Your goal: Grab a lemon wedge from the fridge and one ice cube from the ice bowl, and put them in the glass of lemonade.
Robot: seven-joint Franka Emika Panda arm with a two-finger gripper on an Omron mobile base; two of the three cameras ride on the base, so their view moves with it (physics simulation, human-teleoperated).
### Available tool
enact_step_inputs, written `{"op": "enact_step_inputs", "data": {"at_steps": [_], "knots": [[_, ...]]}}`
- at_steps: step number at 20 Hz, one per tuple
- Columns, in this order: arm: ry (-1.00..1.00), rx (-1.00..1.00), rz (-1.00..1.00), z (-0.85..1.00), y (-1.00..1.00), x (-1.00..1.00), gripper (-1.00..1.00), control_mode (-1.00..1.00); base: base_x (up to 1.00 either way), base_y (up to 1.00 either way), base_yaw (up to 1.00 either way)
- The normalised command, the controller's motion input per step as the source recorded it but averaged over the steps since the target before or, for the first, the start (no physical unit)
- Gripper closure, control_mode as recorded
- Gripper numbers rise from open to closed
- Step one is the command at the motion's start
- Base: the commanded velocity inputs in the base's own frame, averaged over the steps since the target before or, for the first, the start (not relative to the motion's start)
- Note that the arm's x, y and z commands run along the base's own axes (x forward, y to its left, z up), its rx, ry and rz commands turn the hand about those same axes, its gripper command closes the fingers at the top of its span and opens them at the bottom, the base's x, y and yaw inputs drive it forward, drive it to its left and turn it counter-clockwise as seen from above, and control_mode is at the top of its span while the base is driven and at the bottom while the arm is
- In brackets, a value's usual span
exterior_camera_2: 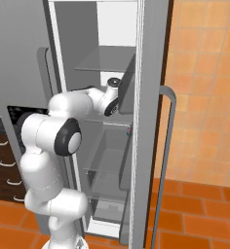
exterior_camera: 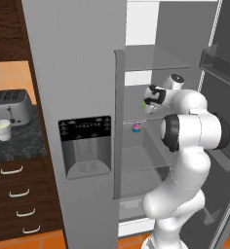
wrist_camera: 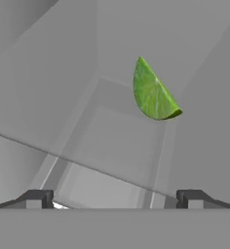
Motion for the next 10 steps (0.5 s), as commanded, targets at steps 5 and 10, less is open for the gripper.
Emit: {"op": "enact_step_inputs", "data": {"at_steps": [5,10], "knots": [[0.01,-0.01,0.05,-0.12,-0.04,0.37,-1.00,-1.00,0.00,0.00,0.00],[0.00,0.00,0.05,-0.11,-0.06,0.37,-1.00,-1.00,0.00,0.00,0.00]]}}
